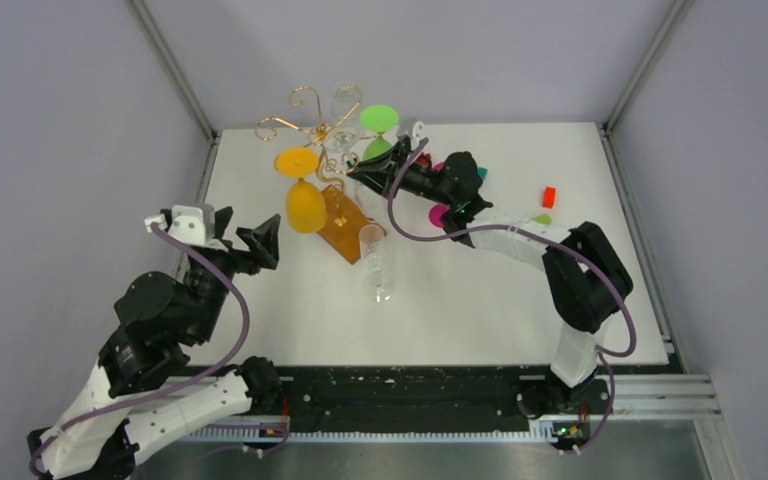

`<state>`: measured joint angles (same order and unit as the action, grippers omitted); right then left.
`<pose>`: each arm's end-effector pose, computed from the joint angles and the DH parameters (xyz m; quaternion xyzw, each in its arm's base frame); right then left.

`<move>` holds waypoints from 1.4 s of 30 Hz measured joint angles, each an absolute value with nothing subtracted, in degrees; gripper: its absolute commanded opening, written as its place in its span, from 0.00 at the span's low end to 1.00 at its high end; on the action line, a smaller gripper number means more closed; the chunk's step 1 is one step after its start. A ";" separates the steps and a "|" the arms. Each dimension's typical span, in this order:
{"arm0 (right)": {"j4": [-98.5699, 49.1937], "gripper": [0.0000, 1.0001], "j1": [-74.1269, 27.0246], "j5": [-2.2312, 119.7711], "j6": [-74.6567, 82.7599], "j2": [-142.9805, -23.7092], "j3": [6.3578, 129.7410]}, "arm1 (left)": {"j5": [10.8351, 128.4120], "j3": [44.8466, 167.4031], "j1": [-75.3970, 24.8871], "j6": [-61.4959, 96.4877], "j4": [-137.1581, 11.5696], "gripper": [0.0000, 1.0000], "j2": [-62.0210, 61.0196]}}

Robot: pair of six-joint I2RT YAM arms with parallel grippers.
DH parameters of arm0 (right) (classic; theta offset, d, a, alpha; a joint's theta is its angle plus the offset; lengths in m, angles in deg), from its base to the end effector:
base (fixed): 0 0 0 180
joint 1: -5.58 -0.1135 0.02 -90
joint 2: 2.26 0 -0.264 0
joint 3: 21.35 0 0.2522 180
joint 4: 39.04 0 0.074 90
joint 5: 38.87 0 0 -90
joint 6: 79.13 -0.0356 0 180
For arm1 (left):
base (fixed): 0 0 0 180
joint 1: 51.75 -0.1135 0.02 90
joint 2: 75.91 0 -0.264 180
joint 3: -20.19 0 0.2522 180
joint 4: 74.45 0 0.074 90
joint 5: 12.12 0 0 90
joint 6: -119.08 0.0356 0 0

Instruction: Place the wine glass upside down on the wine glass rack

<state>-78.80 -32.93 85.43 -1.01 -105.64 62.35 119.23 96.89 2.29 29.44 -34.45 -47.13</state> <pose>0.3128 0.2745 0.3209 -0.3613 0.4772 0.4863 0.6367 0.0527 -0.0326 0.4417 0.0439 0.6681 -0.1118 0.7343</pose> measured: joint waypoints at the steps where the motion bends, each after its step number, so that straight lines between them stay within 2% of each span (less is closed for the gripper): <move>1: -77.60 0.00 -32.93 85.24 -0.69 -105.68 62.76 | 119.23 96.87 2.29 29.44 -34.43 0.84 -47.22; 11: -67.70 0.00 -33.03 83.62 1.89 -105.83 66.81 | 119.23 96.87 2.29 29.44 -34.34 0.84 -47.63; 14: -66.93 0.08 -33.03 83.51 2.11 -105.92 66.81 | 119.23 96.87 2.29 29.44 -34.25 0.84 -47.63; 22: -65.82 0.15 -33.03 83.12 2.31 -105.94 66.72 | 119.23 96.87 2.29 29.44 -33.86 0.84 -47.66; 27: -64.59 0.10 -33.03 82.57 2.29 -106.05 66.65 | 119.23 96.87 2.29 29.44 -33.62 0.84 -47.66; 29: -64.37 0.01 -33.03 82.79 2.35 -106.05 66.65 | 119.23 96.87 2.29 29.44 -33.62 0.84 -47.66; 30: -64.31 0.00 -33.06 82.85 2.53 -106.07 66.65 | 119.23 96.87 2.29 29.44 -33.62 0.84 -47.66; 42: -53.34 0.00 -37.23 80.80 16.14 -106.42 71.42 | 119.25 96.46 2.29 29.44 -33.51 0.84 -48.29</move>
<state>-53.34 -37.23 80.80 16.14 -106.42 71.42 119.25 96.46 2.29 29.44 -33.51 -48.29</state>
